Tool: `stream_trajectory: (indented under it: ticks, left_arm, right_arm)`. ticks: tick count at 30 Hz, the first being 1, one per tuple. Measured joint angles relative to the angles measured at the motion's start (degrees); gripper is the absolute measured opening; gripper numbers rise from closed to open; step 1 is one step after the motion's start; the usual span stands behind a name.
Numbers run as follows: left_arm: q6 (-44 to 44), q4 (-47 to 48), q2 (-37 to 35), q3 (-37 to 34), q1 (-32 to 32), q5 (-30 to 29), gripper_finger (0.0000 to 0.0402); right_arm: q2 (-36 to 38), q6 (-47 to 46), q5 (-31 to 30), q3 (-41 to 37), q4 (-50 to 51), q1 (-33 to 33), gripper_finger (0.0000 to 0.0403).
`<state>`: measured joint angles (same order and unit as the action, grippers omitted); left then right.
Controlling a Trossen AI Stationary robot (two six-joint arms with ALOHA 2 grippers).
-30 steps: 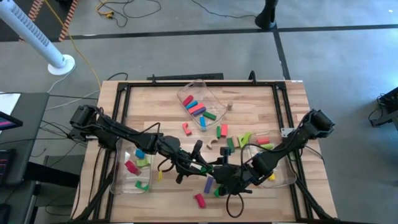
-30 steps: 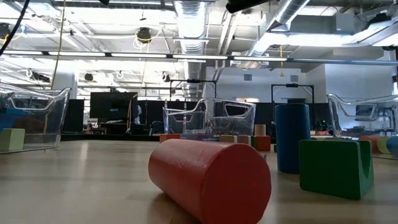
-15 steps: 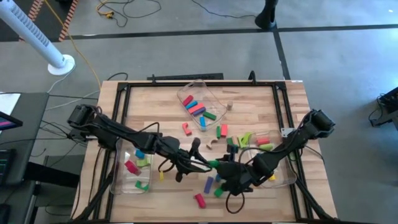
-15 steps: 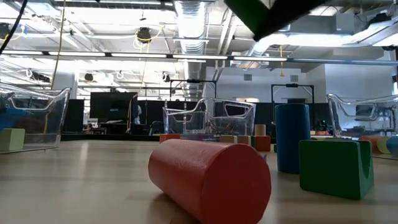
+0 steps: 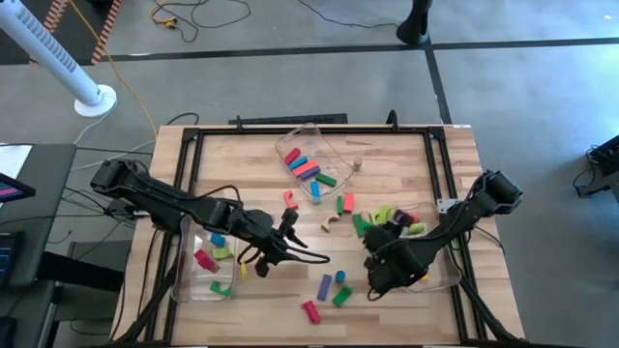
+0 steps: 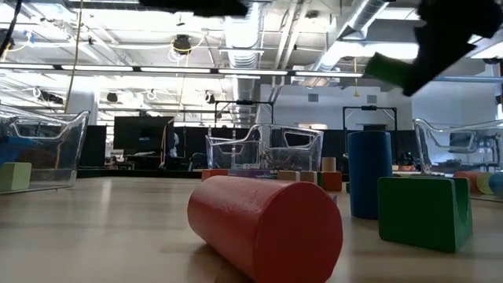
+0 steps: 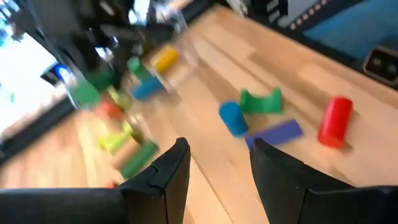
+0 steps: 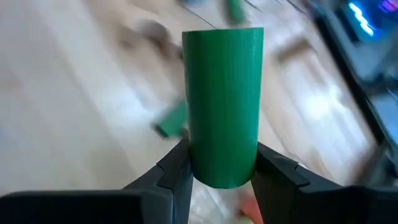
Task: Sort blocks by size
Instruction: Put the green cylindrical block into the right transparent bin
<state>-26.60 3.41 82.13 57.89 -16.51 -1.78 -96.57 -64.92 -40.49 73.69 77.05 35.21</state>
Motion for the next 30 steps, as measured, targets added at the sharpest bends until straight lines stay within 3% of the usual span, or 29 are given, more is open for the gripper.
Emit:
stream_trajectory:
  ticks: [7,12,20,30]
  left_arm:
    - [3.7,9.16,0.39,-0.02,0.64,-0.04,0.016]
    - [5.35,9.23,0.36,-1.19,1.39,-0.05,0.016]
    - [6.99,5.32,0.35,-6.63,3.54,0.22,0.016]
    - [8.02,2.45,0.35,-7.5,4.19,0.68,0.0159]
  right_arm:
    - [0.0,-15.78,3.63,-0.01,13.33,5.04,0.016]
    - [1.84,-19.01,5.82,-2.21,12.91,8.11,0.016]
    - [8.99,-31.26,13.3,-14.91,9.74,13.23,0.016]
    - [18.45,-40.07,14.38,-24.19,-0.78,19.27,0.016]
